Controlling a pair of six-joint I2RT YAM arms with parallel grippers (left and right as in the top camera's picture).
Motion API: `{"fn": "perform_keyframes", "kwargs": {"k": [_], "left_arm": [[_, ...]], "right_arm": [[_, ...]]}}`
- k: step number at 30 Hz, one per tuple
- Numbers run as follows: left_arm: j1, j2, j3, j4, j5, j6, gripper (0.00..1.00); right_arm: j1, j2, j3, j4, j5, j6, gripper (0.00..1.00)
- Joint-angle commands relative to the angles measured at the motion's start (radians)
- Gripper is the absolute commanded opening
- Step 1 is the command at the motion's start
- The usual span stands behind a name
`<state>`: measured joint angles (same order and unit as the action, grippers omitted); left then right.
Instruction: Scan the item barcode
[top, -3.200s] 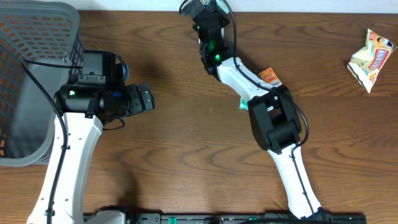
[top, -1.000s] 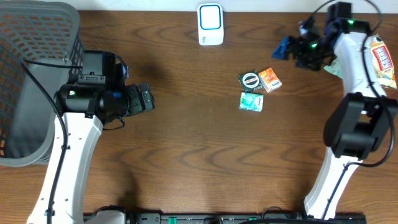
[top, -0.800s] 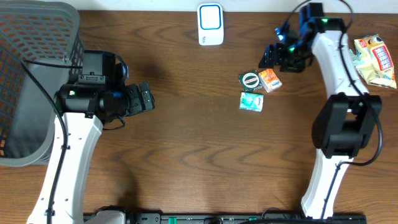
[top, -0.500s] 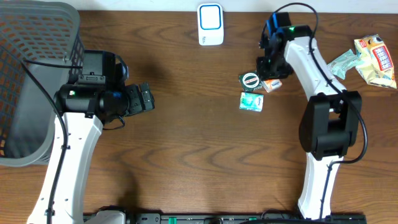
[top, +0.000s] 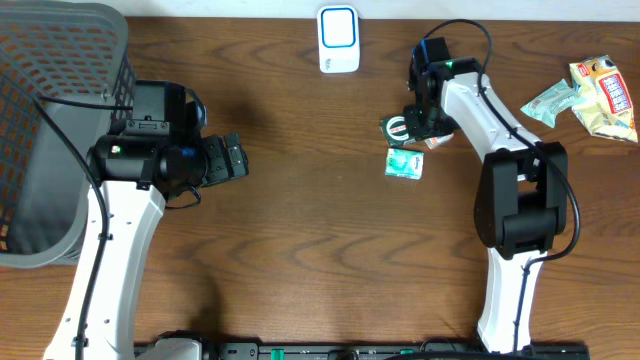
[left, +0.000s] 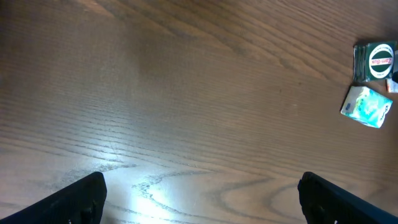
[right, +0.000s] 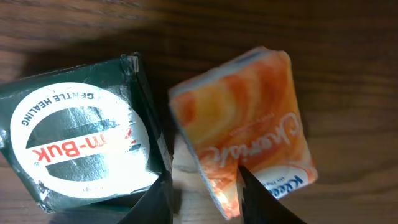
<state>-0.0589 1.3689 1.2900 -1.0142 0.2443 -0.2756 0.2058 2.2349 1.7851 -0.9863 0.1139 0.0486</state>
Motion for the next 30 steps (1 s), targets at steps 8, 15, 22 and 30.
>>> {"fn": "perform_keyframes", "kwargs": {"k": [8,15,22,30], "left_arm": [[0.005,0.000,0.003,-0.002,-0.006,0.010,0.98],[0.005,0.000,0.003,-0.002,-0.006,0.010,0.98],[0.005,0.000,0.003,-0.002,-0.006,0.010,0.98],[0.005,0.000,0.003,-0.002,-0.006,0.010,0.97]], "right_arm": [[0.010,0.010,-0.164,0.190,0.112,0.003,0.15],[0.021,-0.001,-0.153,0.141,0.001,0.003,0.01],[-0.006,-0.117,-0.060,0.027,-0.414,-0.059,0.01],[-0.111,-0.186,-0.077,0.012,-0.854,-0.065,0.01]]}}
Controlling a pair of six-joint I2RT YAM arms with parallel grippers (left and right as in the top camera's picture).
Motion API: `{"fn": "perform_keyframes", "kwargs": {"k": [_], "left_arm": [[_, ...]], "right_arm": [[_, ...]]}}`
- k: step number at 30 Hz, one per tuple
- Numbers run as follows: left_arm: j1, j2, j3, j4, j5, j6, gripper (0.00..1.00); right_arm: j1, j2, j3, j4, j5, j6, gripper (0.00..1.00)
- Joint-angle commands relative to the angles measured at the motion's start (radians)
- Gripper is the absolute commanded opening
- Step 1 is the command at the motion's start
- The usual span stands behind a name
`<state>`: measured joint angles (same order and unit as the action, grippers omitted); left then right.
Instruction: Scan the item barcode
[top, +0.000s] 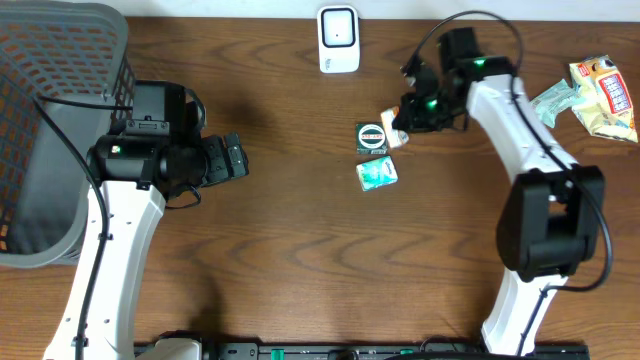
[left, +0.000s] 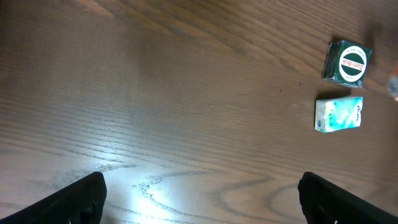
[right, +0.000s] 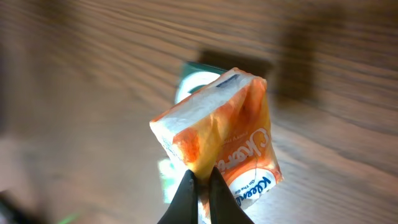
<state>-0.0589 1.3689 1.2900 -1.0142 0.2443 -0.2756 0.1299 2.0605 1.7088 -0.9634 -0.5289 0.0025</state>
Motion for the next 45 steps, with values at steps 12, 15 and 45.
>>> {"fn": "perform_keyframes", "kwargs": {"k": [12,15,45], "left_arm": [[0.005,0.000,0.003,-0.002,-0.006,0.010,0.98],[0.005,0.000,0.003,-0.002,-0.006,0.010,0.98],[0.005,0.000,0.003,-0.002,-0.006,0.010,0.98]], "right_arm": [[-0.154,-0.011,-0.331,0.187,-0.474,0.015,0.01],[-0.190,-0.011,-0.384,0.256,-0.439,0.066,0.01],[-0.063,-0.152,-0.251,0.272,-0.009,0.071,0.70]]}}
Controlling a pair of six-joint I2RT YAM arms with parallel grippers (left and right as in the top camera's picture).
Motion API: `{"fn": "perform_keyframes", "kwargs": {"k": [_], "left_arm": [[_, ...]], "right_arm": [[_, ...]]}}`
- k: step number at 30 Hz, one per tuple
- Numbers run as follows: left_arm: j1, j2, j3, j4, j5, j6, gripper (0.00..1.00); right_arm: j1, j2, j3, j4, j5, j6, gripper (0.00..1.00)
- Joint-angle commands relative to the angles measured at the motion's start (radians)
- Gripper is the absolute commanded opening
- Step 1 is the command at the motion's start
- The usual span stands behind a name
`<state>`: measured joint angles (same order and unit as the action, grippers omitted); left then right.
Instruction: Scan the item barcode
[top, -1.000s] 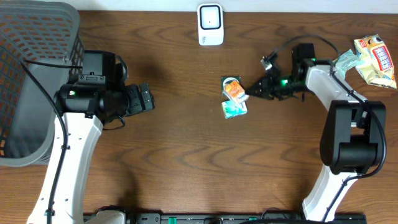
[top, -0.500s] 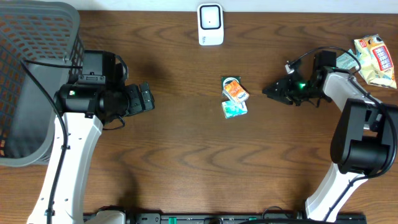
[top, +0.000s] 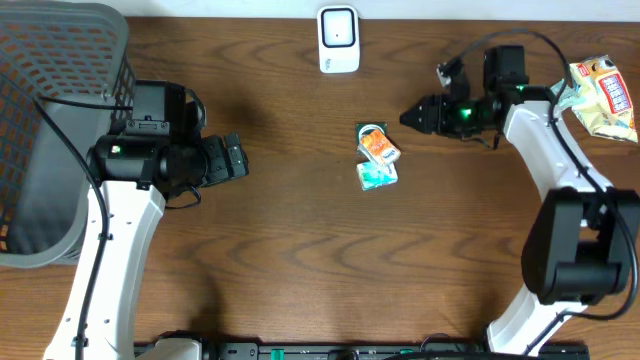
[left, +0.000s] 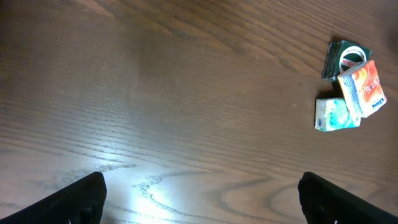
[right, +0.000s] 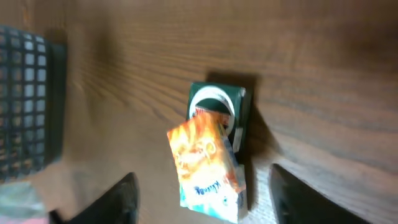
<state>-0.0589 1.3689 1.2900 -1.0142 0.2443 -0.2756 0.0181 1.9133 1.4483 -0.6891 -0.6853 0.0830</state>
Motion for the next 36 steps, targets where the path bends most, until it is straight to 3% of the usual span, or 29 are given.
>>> {"fn": "perform_keyframes", "kwargs": {"k": [1,2,15,17,19,21,22,24,25,32,36], "left_arm": [[0.005,0.000,0.003,-0.002,-0.006,0.010,0.98],[0.005,0.000,0.003,-0.002,-0.006,0.010,0.98],[0.005,0.000,0.003,-0.002,-0.006,0.010,0.98],[0.005,0.000,0.003,-0.002,-0.006,0.010,0.98],[0.005,0.000,0.003,-0.002,-0.006,0.010,0.98],[0.005,0.000,0.003,-0.002,-0.006,0.010,0.98],[0.005,0.000,0.003,-0.002,-0.006,0.010,0.98],[0.005,0.000,0.003,-0.002,-0.006,0.010,0.98],[0.005,0.000,0.003,-0.002,-0.006,0.010,0.98],[0.005,0.000,0.003,-0.002,-0.006,0.010,0.98],[0.005,0.000,0.003,-0.002,-0.006,0.010,0.98]], "right_arm": [[0.056,-0.002,0.010,-0.003,0.172,-0.010,0.72],[0.099,0.021,0.008,-0.005,0.249,-0.009,0.77],[0.189,0.192,0.008,0.050,0.305,-0.008,0.77],[0.184,0.204,0.008,0.049,0.300,0.000,0.70],[0.182,0.207,0.008,0.048,0.277,0.002,0.53],[0.182,0.207,0.008,0.050,0.259,0.002,0.44],[0.182,0.207,0.008,0.051,0.260,0.002,0.24],[0.182,0.207,0.008,0.053,0.260,0.002,0.06],[0.180,0.205,0.011,0.053,0.260,0.002,0.01],[0.164,0.124,0.041,0.039,0.288,0.002,0.01],[0.169,0.008,0.043,0.034,0.547,0.021,0.01]]}}
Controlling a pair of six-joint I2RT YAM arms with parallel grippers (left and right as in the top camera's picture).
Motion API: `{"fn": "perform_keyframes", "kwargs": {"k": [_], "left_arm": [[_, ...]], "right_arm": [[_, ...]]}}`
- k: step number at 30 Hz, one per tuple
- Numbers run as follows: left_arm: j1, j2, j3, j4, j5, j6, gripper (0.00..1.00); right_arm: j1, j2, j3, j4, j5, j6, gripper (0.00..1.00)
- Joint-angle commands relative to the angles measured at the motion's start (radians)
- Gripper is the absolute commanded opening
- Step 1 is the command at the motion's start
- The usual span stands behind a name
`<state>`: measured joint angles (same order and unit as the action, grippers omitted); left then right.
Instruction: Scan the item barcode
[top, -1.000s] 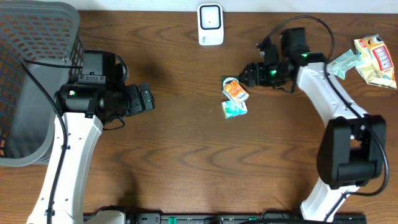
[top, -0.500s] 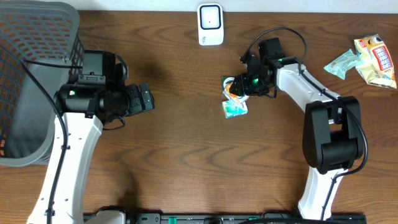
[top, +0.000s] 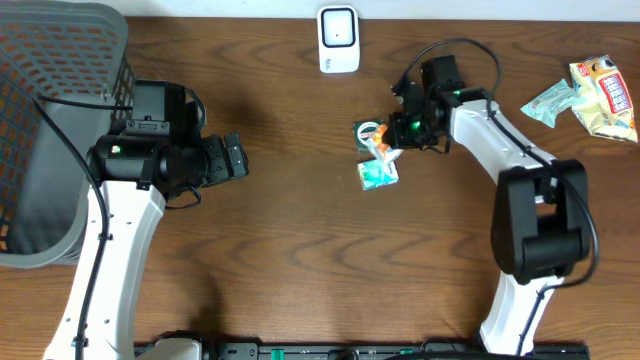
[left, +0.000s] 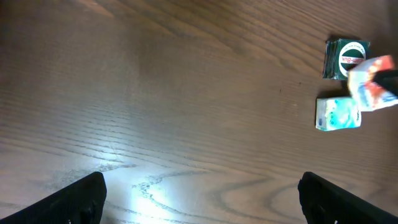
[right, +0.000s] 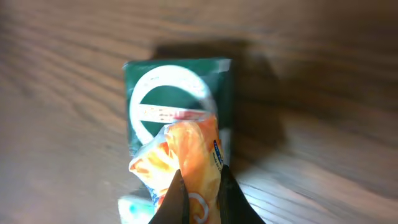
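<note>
My right gripper (right: 198, 193) is shut on an orange Kleenex tissue pack (right: 186, 152), pinching its crumpled wrapper. The pack sits over a dark green box with a round white label (right: 180, 99). A teal tissue pack (right: 134, 208) lies just beside them. From overhead, the orange pack (top: 383, 150), green box (top: 367, 131) and teal pack (top: 377, 175) cluster mid-table, with the right gripper (top: 396, 140) at them. The white barcode scanner (top: 339, 38) stands at the far edge. My left gripper (top: 232, 159) hovers open at the left, its fingers (left: 68, 199) wide apart over bare wood.
A grey mesh basket (top: 50, 130) fills the far left corner. Snack packets (top: 603, 95) and a pale green wrapper (top: 548, 101) lie at the far right. The left wrist view also shows the green box (left: 348, 59) and teal pack (left: 337, 114).
My right gripper was open and drawn back to the right of the pile, with the orange pack lying loose on the other two items. Now it is at the pile, shut on the orange pack.
First my right fingers were around the orange pack beside the green box. Then the gripper held the pack raised, with the green box and teal pack further left. Later the pack lay on those two with the gripper open. Now it is gripped again. The left arm stayed still.
</note>
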<state>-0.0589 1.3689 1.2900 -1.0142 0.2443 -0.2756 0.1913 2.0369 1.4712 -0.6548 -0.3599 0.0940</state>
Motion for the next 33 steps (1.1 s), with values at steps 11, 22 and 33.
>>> {"fn": "perform_keyframes", "kwargs": {"k": [11,22,33], "left_arm": [[0.005,0.000,0.003,-0.002,-0.006,0.010,0.98],[0.005,0.000,0.003,-0.002,-0.006,0.010,0.98],[0.005,0.000,0.003,-0.002,-0.006,0.010,0.98]], "right_arm": [[0.010,-0.103,-0.019,-0.036,0.909,0.164,0.01],[0.108,0.047,-0.019,-0.026,0.930,0.163,0.18],[0.236,0.049,-0.019,-0.026,0.822,0.162,0.53]]}}
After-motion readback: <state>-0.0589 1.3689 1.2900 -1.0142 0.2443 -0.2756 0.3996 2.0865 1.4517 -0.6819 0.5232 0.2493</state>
